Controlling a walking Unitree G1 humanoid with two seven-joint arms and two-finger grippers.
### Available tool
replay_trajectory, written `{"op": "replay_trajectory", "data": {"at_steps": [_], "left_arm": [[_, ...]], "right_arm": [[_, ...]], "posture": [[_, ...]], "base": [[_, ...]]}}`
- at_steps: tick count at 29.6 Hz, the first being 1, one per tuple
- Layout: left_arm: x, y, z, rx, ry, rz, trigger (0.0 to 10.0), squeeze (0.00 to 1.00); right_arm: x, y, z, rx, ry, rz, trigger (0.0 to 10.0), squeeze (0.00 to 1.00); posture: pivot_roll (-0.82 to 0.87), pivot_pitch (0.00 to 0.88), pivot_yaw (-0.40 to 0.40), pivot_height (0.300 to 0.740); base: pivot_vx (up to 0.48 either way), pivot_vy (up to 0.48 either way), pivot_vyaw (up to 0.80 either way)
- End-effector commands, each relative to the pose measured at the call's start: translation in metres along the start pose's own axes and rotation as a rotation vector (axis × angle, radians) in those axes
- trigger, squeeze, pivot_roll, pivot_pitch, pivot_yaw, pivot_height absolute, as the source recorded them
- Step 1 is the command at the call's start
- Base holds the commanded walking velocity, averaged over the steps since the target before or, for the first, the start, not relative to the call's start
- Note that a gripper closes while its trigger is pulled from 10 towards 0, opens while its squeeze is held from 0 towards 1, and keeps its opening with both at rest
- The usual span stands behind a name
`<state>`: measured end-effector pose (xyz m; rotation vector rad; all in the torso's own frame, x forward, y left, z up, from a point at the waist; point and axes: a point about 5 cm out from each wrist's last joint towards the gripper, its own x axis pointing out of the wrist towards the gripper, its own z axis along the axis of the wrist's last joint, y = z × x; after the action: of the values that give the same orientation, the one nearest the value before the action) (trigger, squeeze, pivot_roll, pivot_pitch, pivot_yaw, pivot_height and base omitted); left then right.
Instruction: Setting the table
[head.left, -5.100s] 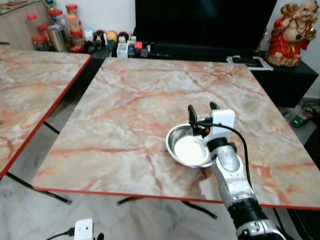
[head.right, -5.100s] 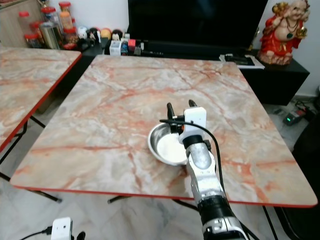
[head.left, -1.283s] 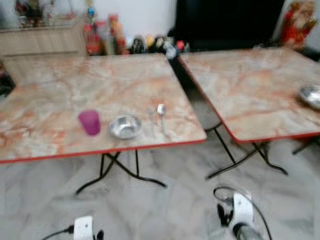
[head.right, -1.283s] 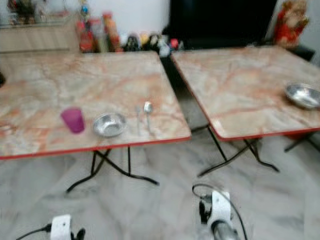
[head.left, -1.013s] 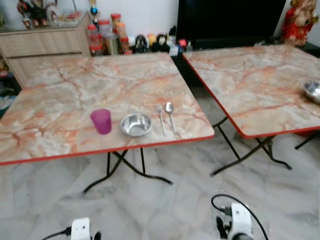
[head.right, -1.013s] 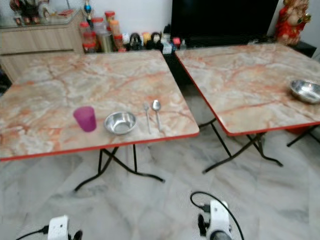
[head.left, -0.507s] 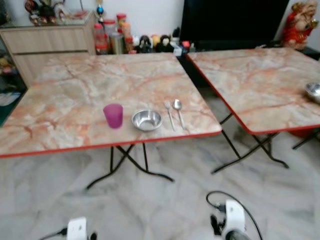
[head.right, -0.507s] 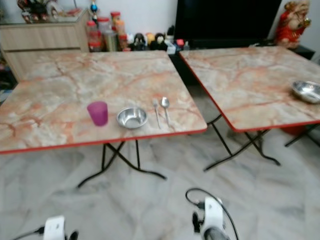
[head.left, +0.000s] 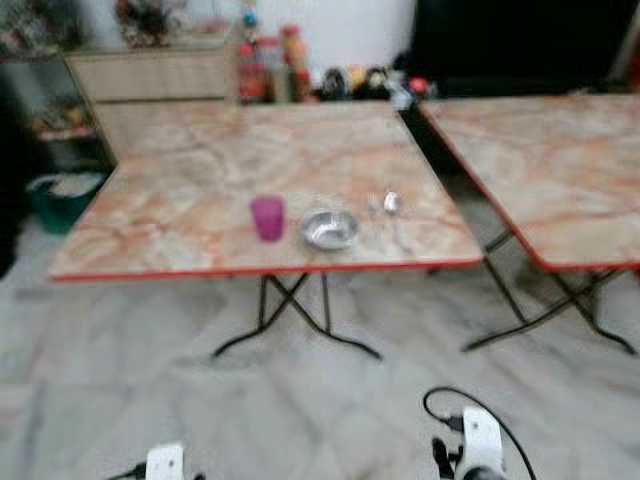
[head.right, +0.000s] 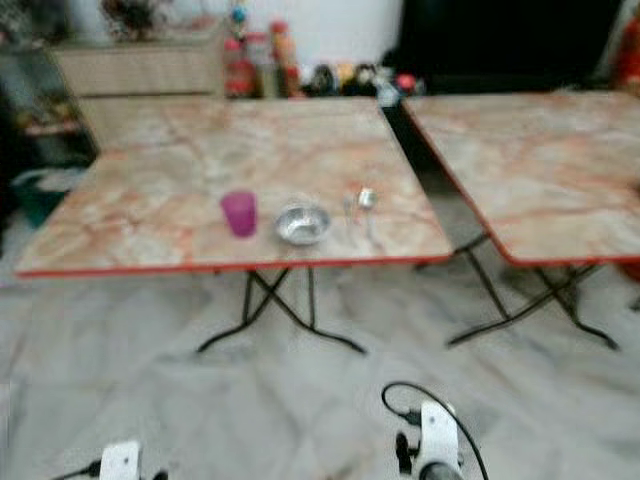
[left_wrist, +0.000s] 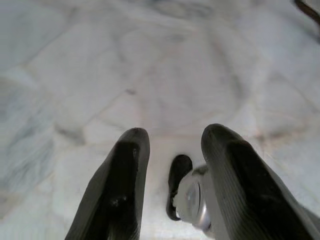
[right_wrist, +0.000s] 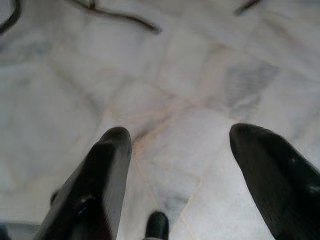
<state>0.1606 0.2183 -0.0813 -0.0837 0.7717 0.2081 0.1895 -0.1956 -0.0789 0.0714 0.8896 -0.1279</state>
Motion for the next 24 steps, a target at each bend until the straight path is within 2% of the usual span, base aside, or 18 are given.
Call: {"op": "replay_trajectory", "data": {"at_steps": [1,14,19,24], "left_arm": [[0.0028,-0.0049,0.0059,0.006,-0.012,-0.014,10.0,0.0],[0.003,-0.006,0.0064,0.0,-0.017,-0.02,10.0,0.0],[0.0029,-0.0067,0.006,-0.003,-0.015,-0.024,10.0,0.0],[0.0028,-0.0074,0.0057,0.001,-0.015,-0.029,10.0,0.0]], "right_arm": [[0.0006,-0.001,0.0043,0.004,-0.016,-0.007,10.0,0.0],[0.0009,-0.0035,0.0049,0.023,-0.007,-0.025,10.0,0.0],[0.0007,-0.0035,0.0035,0.021,0.0,-0.021,10.0,0.0],[0.0005,-0.0032,0.0024,0.007,0.003,-0.016,10.0,0.0]], "posture": [[0.06,0.0,-0.018,0.74],[0.06,0.0,-0.023,0.74],[0.06,0.0,-0.024,0.719],[0.06,0.0,-0.026,0.714]], "base": [[0.345,0.0,0.0],[0.342,0.0,0.0],[0.343,0.0,-0.41],[0.341,0.0,0.0]]}}
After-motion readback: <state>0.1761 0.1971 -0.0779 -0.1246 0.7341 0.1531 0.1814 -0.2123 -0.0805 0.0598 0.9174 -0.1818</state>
